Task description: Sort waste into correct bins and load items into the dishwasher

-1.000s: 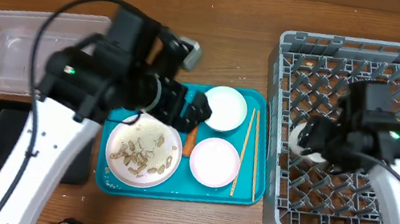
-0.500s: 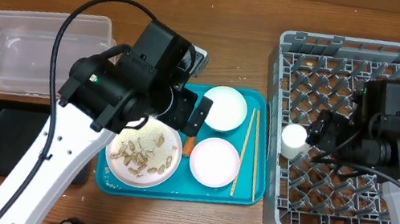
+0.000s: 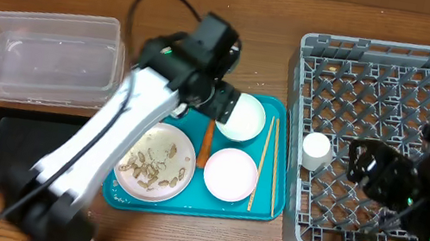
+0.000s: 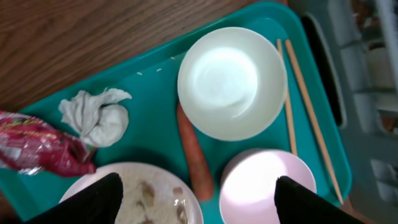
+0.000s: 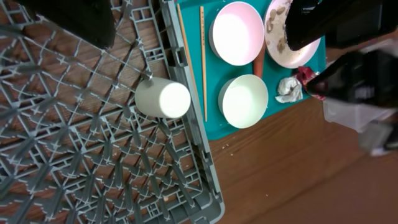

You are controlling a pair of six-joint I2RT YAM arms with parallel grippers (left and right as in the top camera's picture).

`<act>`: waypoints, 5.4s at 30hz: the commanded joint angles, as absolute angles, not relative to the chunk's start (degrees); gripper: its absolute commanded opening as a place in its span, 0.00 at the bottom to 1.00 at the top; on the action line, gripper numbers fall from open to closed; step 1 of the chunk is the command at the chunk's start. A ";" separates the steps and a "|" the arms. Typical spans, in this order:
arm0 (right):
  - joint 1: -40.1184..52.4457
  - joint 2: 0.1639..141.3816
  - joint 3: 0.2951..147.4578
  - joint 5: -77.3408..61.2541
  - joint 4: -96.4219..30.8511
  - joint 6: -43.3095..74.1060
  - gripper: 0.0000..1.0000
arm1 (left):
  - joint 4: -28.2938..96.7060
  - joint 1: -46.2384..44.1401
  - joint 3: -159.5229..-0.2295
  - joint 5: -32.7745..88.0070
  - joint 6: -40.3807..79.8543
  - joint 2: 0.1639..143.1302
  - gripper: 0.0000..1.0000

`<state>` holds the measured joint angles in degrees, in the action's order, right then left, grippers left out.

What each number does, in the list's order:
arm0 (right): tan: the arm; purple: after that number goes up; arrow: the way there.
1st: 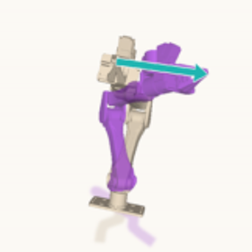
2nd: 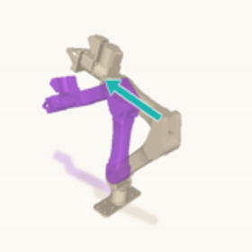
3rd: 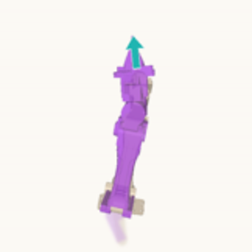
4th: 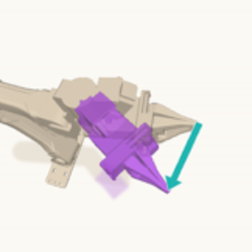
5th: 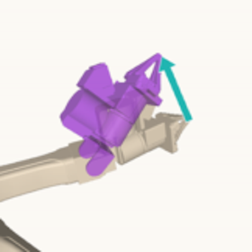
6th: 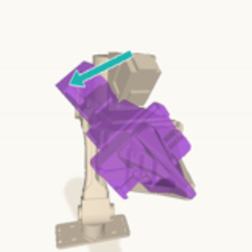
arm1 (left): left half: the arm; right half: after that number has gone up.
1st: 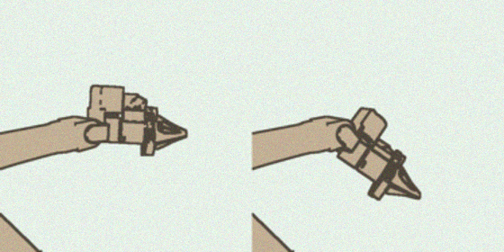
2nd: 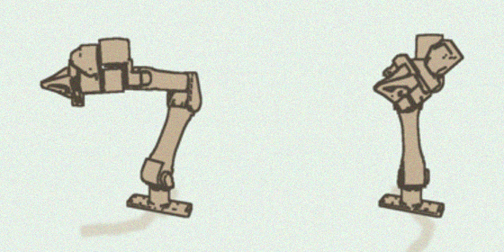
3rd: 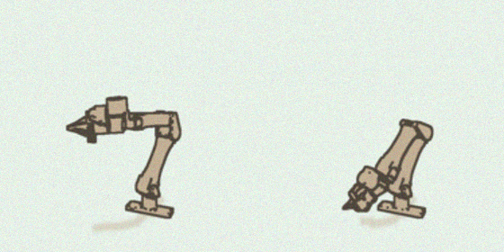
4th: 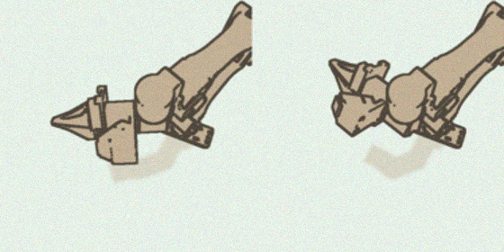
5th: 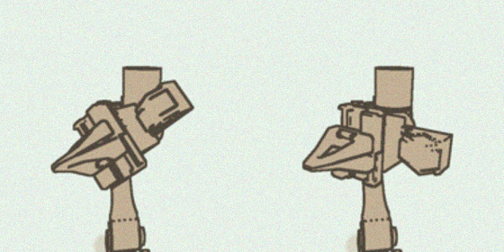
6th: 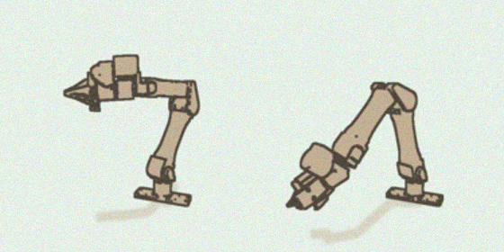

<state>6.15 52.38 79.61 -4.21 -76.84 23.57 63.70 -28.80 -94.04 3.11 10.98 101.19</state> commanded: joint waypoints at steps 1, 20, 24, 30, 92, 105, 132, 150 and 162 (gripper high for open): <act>6.37 53.12 80.40 -4.10 -77.80 24.10 0.90 | 60.18 -29.06 -93.73 2.35 12.49 106.26 0.77; 20.60 69.67 76.16 -12.03 -77.95 16.78 0.74 | 78.87 -17.87 -104.75 -2.02 21.61 92.64 0.73; 28.58 79.55 76.07 -8.16 -77.80 21.65 0.75 | 83.83 -10.81 -105.27 -1.76 23.42 83.77 0.85; 31.83 93.01 76.07 -3.66 -75.88 27.29 0.68 | 89.60 -3.64 -105.27 -2.07 23.14 75.55 1.00; 12.97 81.56 75.37 68.10 -72.16 42.26 0.04 | 91.46 -2.92 -105.21 -4.91 23.16 78.50 1.00; 10.94 97.58 74.65 72.03 -67.33 42.06 0.04 | 91.46 -2.92 -105.21 -4.91 23.16 78.50 1.00; 33.71 93.56 79.15 56.31 -81.95 52.03 0.75 | 91.46 -2.92 -105.21 -4.91 23.16 78.50 1.00; 29.74 96.66 76.86 11.03 -51.59 33.63 0.66 | 91.46 -2.92 -105.21 -4.91 23.16 78.50 1.00; 28.91 107.83 76.49 5.30 -49.58 32.01 0.48 | 91.46 -2.92 -105.21 -4.91 23.16 78.52 1.00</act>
